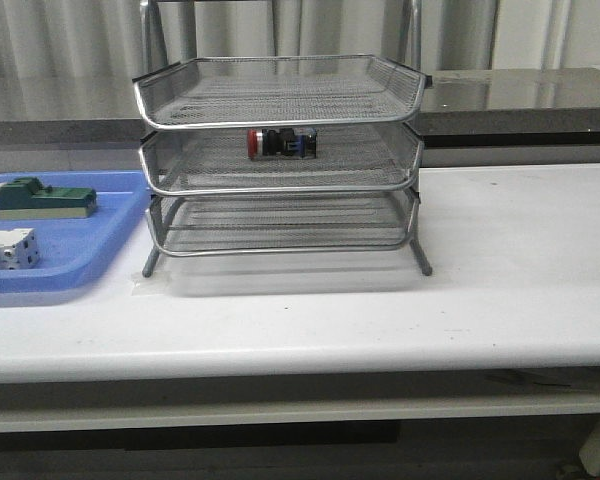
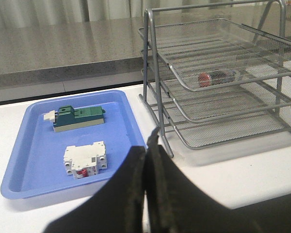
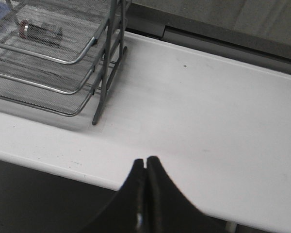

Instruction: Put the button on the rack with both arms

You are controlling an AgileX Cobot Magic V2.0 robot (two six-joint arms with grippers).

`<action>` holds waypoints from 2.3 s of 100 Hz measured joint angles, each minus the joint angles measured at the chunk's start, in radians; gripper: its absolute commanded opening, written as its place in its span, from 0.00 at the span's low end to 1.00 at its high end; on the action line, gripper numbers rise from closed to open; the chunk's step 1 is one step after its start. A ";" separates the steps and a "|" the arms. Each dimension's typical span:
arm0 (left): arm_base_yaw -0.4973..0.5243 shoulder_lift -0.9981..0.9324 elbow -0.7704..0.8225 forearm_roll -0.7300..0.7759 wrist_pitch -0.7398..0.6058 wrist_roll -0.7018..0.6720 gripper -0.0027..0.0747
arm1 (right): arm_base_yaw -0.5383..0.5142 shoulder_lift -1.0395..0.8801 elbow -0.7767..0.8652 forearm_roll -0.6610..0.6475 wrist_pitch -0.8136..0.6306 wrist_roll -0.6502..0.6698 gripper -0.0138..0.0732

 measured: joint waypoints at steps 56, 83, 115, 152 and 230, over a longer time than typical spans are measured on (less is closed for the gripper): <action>0.000 0.000 0.000 0.000 0.000 0.000 0.01 | 0.000 -0.006 0.000 -0.050 0.002 -0.005 0.09; 0.000 0.000 0.000 0.000 0.000 0.000 0.01 | -0.014 -0.097 0.058 -0.042 -0.056 -0.082 0.09; 0.000 0.000 0.000 0.000 0.000 0.000 0.01 | -0.218 -0.292 0.283 0.127 -0.237 -0.179 0.09; 0.000 0.000 0.001 0.000 0.000 0.000 0.01 | -0.444 -0.478 0.588 0.443 -0.493 -0.406 0.09; 0.000 0.000 0.001 0.000 0.000 0.000 0.01 | -0.485 -0.639 0.889 0.411 -0.725 -0.395 0.09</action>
